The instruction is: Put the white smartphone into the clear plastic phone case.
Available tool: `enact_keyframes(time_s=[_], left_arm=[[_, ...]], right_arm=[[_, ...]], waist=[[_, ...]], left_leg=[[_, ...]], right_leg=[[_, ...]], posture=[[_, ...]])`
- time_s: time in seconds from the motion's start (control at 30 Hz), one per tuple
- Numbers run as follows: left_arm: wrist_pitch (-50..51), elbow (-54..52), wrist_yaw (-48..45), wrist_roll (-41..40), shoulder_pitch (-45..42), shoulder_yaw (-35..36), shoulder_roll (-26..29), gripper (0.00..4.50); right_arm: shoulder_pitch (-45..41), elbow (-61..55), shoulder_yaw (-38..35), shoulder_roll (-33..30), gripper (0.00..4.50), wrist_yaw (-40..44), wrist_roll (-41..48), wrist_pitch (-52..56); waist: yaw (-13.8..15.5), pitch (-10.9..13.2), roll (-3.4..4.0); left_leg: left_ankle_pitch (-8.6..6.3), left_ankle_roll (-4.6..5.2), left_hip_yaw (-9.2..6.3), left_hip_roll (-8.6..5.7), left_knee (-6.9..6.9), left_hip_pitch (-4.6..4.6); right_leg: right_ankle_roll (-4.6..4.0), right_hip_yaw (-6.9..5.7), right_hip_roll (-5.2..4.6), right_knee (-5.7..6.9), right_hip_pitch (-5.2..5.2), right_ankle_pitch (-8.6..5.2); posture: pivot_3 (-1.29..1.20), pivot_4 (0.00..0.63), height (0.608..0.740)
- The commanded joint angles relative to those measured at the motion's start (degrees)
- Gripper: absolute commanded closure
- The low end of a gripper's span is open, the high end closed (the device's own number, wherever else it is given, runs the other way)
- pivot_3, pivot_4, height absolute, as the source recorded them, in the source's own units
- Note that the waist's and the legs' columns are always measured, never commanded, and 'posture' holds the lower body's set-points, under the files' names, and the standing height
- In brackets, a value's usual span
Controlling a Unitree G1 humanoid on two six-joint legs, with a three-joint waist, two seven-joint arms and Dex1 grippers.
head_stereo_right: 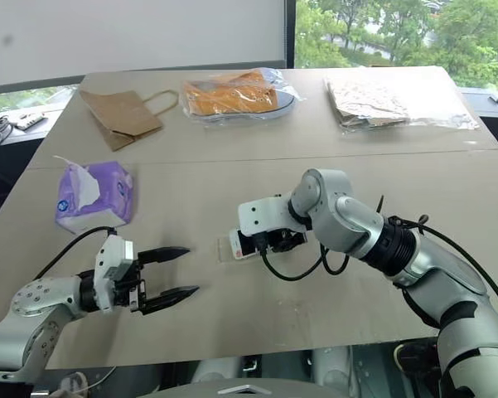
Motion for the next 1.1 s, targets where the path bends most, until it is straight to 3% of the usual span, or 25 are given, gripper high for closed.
enact_keyframes(time_s=[0.03, 0.4, 0.5, 0.73, 0.83, 0.87, 0.93, 1.1], left_arm=[[-1.10, 0.17, -0.33, 0.32, -0.69, -0.15, 0.08, 0.00], [-1.06, 1.63, 2.35, 3.27, -3.55, -2.64, -0.81, 0.00], [-1.27, 1.93, 2.68, 4.06, -4.15, -3.42, -1.04, 0.00], [-3.74, 4.41, 2.16, 5.79, -4.53, -4.80, -1.60, 0.00], [-5.61, 6.46, 1.02, 5.98, -4.04, -4.75, -1.68, 0.00], [-6.05, 7.02, 0.69, 5.89, -3.89, -4.68, -1.65, 0.54], [-6.70, 7.80, 0.31, 5.77, -3.76, -4.59, -1.56, 1.19], [-6.04, 8.13, 2.20, 7.78, -4.64, -6.42, -1.86, 3.65]], right_arm=[[-0.63, -1.28, 0.74, -0.74, 0.05, 1.59, 0.32, 0.50], [0.44, -6.70, -10.06, -2.40, 0.05, -0.67, 6.86, 6.85], [1.33, -8.41, -12.46, -2.80, 0.86, -1.91, 9.31, 9.25], [9.24, -10.29, -18.52, -5.84, 4.41, -8.08, 13.14, 8.76], [12.22, -10.44, -19.70, -9.47, 4.46, -10.22, 13.15, 7.21], [13.03, -10.72, -20.34, -10.38, 4.50, -10.63, 13.60, 7.10], [14.14, -11.06, -21.20, -11.50, 4.50, -11.35, 14.48, 6.78], [16.38, -10.81, -21.53, -13.83, 4.50, -13.16, 14.67, 5.00]], waist=[[0.00, 0.00, 0.00], [0.03, 0.00, 0.01], [-0.01, 0.00, 0.00], [0.02, 0.00, 0.00], [0.14, 0.00, 0.00], [0.09, 0.00, 0.00], [-0.18, 0.00, 0.00], [-0.02, 0.00, 0.00]], left_leg=[[0.00, 0.00, 0.00, -0.01, 0.00, 0.00], [0.01, -0.02, -0.03, -0.01, 0.00, -0.03], [-0.01, 0.01, -0.03, -0.01, 0.00, -0.02], [-0.01, 0.02, -0.02, -0.02, 0.00, -0.03], [-0.01, 0.02, -0.03, -0.05, 0.00, -0.04], [-0.01, 0.02, 0.00, -0.05, 0.00, -0.03], [-0.02, 0.04, 0.01, -0.04, 0.00, 0.00], [-0.03, 0.05, -0.03, 0.00, -0.02, 0.01]], right_leg=[[0.00, 0.00, -0.01, 0.00, 0.00, 0.00], [0.05, -0.03, -0.02, 0.00, 0.00, 0.03], [0.04, -0.03, -0.06, 0.00, 0.00, 0.03], [0.04, -0.04, -0.29, 0.00, 0.00, 0.03], [0.02, -0.05, -0.31, 0.00, 0.00, 0.02], [0.01, -0.03, -0.34, 0.00, 0.00, 0.01], [0.02, 0.00, -0.32, 0.00, 0.00, 0.01], [0.03, -0.04, -0.26, 0.01, 0.00, 0.01]], posture=[[0.00, 0.150, 0.740], [0.00, 0.150, 0.740], [0.00, 0.150, 0.740], [0.00, 0.150, 0.740], [0.00, 0.150, 0.740], [0.00, 0.150, 0.740], [0.00, 0.150, 0.740], [0.00, 0.150, 0.740]])
